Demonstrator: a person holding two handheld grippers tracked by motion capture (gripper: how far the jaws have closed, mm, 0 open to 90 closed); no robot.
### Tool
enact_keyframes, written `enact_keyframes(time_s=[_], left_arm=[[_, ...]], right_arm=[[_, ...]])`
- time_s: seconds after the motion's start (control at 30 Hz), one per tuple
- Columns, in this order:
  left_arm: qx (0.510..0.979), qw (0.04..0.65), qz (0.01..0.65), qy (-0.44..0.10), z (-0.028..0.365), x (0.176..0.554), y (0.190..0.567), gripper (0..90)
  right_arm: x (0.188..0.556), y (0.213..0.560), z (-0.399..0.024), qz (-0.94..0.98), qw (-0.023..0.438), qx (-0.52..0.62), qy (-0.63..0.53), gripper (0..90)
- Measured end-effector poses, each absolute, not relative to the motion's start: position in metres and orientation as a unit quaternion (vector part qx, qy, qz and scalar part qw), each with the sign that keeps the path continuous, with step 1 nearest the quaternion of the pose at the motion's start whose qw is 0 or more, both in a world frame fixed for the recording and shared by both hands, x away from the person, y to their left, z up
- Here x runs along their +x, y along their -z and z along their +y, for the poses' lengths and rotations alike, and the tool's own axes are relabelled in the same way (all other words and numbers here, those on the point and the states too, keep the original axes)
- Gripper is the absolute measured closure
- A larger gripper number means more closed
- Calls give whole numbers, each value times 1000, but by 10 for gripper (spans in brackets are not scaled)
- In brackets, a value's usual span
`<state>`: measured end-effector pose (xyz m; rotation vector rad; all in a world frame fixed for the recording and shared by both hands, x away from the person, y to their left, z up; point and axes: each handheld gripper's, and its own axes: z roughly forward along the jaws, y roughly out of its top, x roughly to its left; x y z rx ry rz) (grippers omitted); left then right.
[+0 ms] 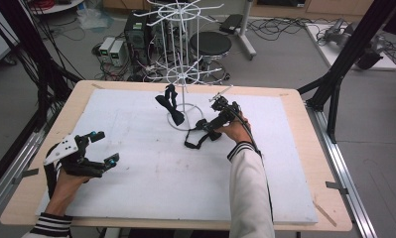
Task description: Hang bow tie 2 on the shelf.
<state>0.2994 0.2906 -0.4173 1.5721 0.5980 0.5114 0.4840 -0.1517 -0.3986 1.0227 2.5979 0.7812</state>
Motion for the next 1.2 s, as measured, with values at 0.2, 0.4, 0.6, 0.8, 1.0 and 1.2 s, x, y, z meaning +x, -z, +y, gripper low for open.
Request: enact_keyframes(time_s=[0.2,0.4,0.6,0.8,1.0,1.2], left_arm=[[688,640,263,-221,291,300,417,17],[687,641,264,-221,292,299,417,17],[685,642,265,-221,293,299,417,17],[685,641,265,-221,293,299,417,17],[686,640,264,-221,293,300,417,17],[686,641,266,-221,293,299,417,17]], right_arm=[[486,405,-147,893,108,350,-264,49],[487,412,-144,899,99,348,-245,50],[487,416,-141,904,92,347,-233,66],[488,418,-138,902,88,354,-232,202],[488,420,-138,902,84,357,-229,309],[488,420,-137,904,80,354,-225,442]])
